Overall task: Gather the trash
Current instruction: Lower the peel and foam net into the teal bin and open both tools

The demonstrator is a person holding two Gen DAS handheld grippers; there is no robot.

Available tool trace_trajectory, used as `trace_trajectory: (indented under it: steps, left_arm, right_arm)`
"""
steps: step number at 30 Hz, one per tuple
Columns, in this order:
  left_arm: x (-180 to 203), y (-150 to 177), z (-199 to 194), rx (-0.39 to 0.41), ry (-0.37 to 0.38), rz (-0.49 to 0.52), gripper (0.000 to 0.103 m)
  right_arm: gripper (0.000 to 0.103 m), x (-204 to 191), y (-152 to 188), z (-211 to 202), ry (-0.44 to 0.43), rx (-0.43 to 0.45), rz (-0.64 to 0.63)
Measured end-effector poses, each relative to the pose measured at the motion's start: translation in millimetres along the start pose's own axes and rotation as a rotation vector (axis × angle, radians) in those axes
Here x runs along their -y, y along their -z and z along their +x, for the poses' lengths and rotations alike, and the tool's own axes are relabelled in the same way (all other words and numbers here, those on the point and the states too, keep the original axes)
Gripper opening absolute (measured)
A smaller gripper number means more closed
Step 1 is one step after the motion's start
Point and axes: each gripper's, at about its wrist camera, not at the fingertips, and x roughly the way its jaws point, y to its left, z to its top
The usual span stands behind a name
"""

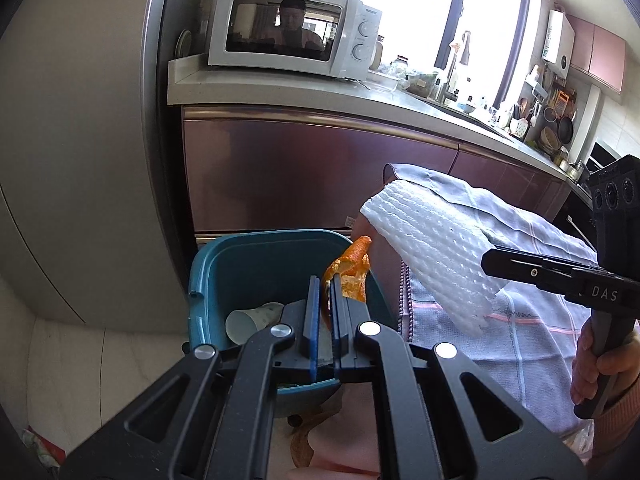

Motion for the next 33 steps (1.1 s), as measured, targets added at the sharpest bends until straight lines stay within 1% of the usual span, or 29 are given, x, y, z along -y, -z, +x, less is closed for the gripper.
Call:
trace_trajectory:
  steps: [33]
  left_arm:
    - [-18.3, 8.2, 15.0, -0.019, -0.039, -0.042, 0.005]
  right_arm:
    - [0.012, -10.4, -10.9, 32.4, 0.006, -0.053, -0.017]
